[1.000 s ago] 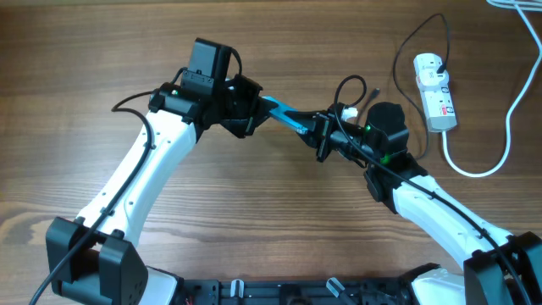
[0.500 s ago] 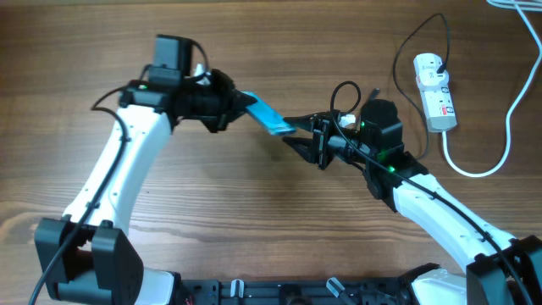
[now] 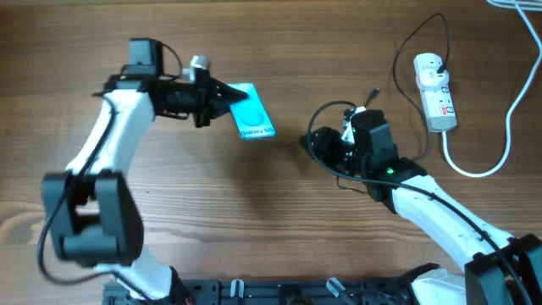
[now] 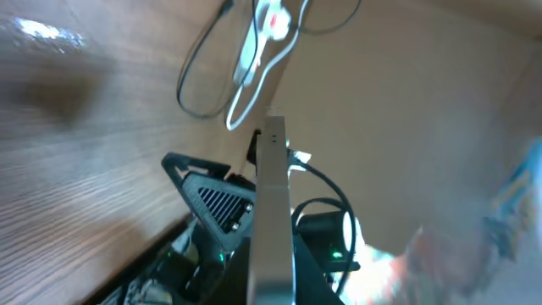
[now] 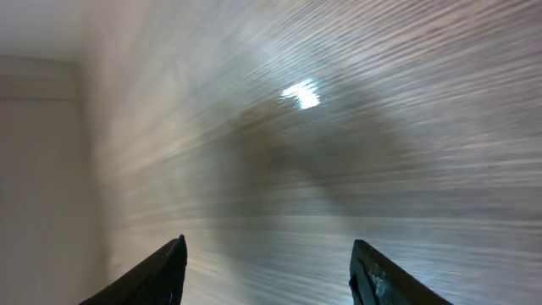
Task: Plug charger to phone and switch on socket
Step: 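Regrasp the phone with the left gripper and release the right gripper, then move the right gripper to the black cable and grasp its USB-C plug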
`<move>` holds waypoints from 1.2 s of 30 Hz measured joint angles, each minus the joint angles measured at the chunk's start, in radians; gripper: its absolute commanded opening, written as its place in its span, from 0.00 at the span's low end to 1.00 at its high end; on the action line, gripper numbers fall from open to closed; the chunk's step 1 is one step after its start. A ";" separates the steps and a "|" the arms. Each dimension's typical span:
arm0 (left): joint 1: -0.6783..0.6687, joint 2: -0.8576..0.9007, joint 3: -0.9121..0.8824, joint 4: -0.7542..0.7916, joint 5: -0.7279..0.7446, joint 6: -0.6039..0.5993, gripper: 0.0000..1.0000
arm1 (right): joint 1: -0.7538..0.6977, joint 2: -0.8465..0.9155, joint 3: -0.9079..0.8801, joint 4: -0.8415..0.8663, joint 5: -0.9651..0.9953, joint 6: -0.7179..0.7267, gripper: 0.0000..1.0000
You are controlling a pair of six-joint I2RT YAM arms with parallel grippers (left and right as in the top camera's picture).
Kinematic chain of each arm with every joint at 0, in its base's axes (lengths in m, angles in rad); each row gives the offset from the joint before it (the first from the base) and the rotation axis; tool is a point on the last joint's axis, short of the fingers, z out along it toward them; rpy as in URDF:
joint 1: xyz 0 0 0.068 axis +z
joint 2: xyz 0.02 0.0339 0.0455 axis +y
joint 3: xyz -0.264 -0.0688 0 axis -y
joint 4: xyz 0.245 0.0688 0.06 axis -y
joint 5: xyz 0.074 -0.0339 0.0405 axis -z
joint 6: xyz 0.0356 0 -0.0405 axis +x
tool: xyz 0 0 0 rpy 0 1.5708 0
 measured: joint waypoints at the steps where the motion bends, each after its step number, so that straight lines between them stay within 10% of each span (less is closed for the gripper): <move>1: -0.012 0.030 0.000 0.012 0.026 0.008 0.04 | 0.000 0.000 0.000 -0.006 0.013 -0.018 0.63; 21: -0.052 0.081 0.000 -0.019 0.264 0.016 0.04 | -0.074 -0.351 0.069 -0.566 0.479 -0.107 0.70; 36: -0.052 0.081 0.000 -0.019 0.259 0.010 0.04 | -0.285 0.283 0.341 -0.336 0.479 -0.189 0.62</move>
